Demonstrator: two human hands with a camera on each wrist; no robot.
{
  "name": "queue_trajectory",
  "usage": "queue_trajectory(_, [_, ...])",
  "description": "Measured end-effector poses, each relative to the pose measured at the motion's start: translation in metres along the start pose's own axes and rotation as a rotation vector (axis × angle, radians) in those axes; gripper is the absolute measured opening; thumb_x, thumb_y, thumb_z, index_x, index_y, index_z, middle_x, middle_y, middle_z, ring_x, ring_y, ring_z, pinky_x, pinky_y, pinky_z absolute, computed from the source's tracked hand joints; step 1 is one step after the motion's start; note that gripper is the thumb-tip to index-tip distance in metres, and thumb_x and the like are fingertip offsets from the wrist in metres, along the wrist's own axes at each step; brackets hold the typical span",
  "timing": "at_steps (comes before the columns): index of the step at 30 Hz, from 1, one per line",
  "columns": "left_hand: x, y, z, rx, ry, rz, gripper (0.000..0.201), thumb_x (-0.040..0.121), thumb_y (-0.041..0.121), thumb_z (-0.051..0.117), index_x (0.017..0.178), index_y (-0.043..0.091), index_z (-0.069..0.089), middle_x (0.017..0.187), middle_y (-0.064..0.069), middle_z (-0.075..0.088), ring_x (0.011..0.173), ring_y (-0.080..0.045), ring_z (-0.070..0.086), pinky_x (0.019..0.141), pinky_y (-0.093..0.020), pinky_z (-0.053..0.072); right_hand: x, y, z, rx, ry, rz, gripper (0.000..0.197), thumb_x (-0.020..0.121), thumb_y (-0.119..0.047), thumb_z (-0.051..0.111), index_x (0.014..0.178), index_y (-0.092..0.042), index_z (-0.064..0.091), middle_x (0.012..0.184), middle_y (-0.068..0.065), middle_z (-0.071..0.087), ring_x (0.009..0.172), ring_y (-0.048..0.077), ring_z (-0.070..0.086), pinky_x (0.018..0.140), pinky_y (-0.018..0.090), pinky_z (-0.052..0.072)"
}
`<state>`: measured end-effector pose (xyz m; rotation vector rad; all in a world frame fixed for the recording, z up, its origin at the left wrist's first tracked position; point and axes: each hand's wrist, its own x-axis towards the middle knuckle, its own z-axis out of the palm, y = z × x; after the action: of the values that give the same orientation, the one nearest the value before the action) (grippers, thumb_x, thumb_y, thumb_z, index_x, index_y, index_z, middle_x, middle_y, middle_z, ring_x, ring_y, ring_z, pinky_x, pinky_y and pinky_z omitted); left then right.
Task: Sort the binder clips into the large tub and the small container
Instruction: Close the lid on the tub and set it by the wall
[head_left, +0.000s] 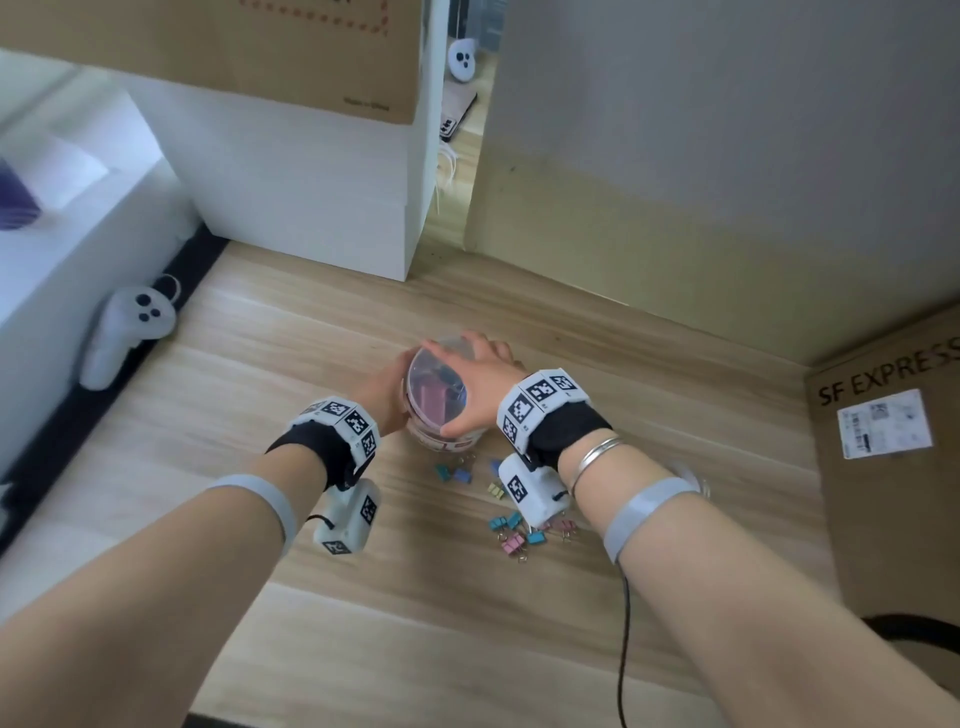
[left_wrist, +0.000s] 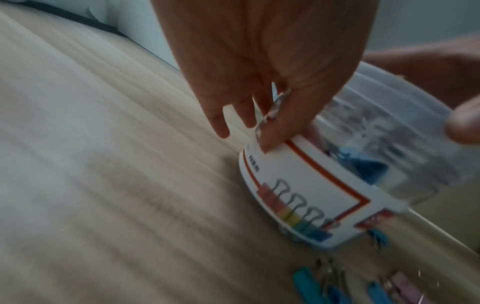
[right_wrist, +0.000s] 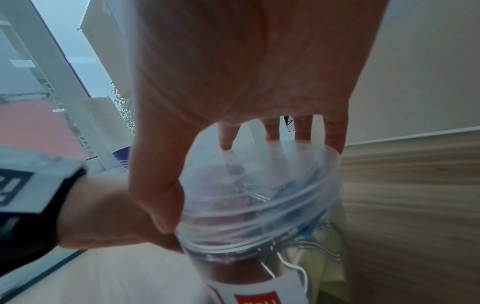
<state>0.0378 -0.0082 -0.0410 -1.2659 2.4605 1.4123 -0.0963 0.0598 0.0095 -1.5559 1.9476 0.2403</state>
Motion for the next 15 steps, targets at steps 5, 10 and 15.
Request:
queue_trajectory(5, [-0.006,-0.009,0.013,-0.014,-0.007,0.093,0.124,0.052,0.005,0.088,0.143,-0.007,0.005,0.147,-0.022,0.028,0.134,-0.03,0.036,0.116,-0.034,0.027,0.004,-0.004,0.002,-0.095,0.013,-0.011,0.108,0.063,-0.043,0.077,0.144,-0.047,0.005,0.156,0.007,0.002,0.139,0.035,0.011,0.106,0.053,0.032])
queue_trajectory(10, [-0.007,-0.014,0.016,-0.141,0.035,0.147,0.135,0.037,0.043,0.084,0.141,-0.01,0.015,0.137,-0.01,0.033,0.124,-0.019,0.04,0.108,-0.013,0.033,0.007,0.0,0.001,-0.129,-0.012,-0.025,0.114,0.058,-0.057,0.077,0.145,-0.045,0.003,0.156,0.009,0.004,0.138,0.038,0.018,0.105,0.053,0.037])
queue_trajectory(15, [-0.004,-0.014,0.016,-0.093,0.028,0.072,0.12,0.052,0.007,0.089,0.144,0.0,0.013,0.143,-0.02,0.037,0.129,-0.031,0.044,0.111,-0.039,0.035,0.006,-0.01,0.01,-0.202,0.048,0.104,0.112,0.063,-0.082,0.052,0.147,-0.036,-0.005,0.146,0.019,0.017,0.094,0.034,0.06,0.073,0.036,0.056])
